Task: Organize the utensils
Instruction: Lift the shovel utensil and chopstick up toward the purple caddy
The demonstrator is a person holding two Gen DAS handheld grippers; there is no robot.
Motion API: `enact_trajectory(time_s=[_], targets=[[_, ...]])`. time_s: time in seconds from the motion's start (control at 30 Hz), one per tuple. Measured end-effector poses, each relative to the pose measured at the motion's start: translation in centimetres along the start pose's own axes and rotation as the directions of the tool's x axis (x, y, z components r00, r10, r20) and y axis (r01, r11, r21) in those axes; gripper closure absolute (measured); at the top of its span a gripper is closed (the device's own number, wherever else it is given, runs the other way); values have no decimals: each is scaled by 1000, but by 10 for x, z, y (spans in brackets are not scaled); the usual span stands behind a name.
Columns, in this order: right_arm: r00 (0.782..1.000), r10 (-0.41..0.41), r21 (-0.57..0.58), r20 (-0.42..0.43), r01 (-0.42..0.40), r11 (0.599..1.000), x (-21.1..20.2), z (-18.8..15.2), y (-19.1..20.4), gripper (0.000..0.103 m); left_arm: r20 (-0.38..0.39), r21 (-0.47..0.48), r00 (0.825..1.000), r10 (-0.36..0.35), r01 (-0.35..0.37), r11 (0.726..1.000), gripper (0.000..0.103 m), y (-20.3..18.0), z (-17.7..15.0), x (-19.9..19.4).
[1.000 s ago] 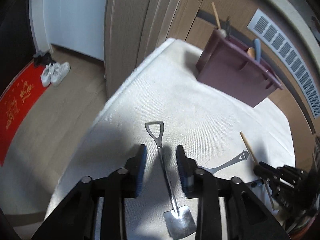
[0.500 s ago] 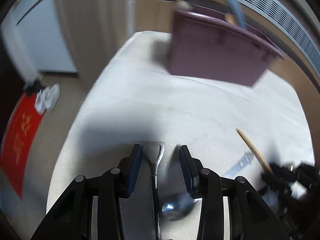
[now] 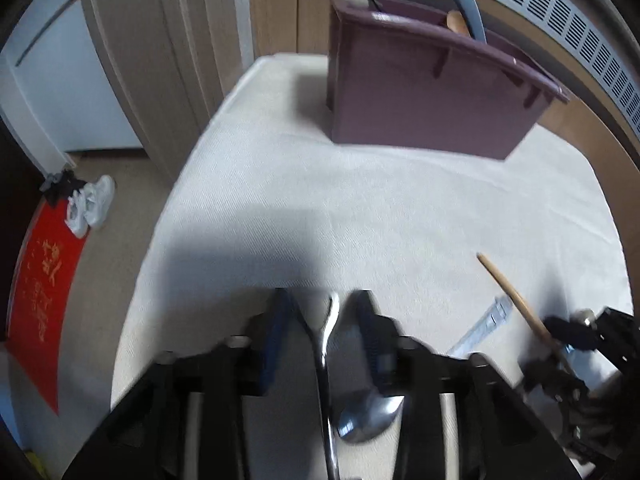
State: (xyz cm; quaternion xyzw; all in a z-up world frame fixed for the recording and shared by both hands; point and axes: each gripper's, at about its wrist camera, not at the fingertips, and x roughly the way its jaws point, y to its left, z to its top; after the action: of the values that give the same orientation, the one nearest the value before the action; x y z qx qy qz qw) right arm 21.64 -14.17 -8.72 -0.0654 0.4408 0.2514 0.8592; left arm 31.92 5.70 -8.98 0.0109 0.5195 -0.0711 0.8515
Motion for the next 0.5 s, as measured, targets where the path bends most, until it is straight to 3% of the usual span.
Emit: enact_trajectory(time_s=[0.1,0.2,0.33,0.47,0.5], targets=[[1000,6,-24,-11,-6,1000,-9,6,0,76,50,-41,997,-50,52,998,79,3,-10,-13],[1000,-3,-58,10,3,998,-22,20,0,76,168,-67,982,-88,101,993,79,4,-24,-45],[993,24,-57,-116,-31,998,2,42,-3,77,265,-70,954,-140,164,984,79,3,-41,-80],[980,-56,-59,-191,45,997,26,49,-4,85,296,-58,943,-153,178,982,79,7,-50,-97],[976,-77,-66,-203,65,996,29,48,-4,92,301,-58,941,-155,180,982,79,8,-52,-99]])
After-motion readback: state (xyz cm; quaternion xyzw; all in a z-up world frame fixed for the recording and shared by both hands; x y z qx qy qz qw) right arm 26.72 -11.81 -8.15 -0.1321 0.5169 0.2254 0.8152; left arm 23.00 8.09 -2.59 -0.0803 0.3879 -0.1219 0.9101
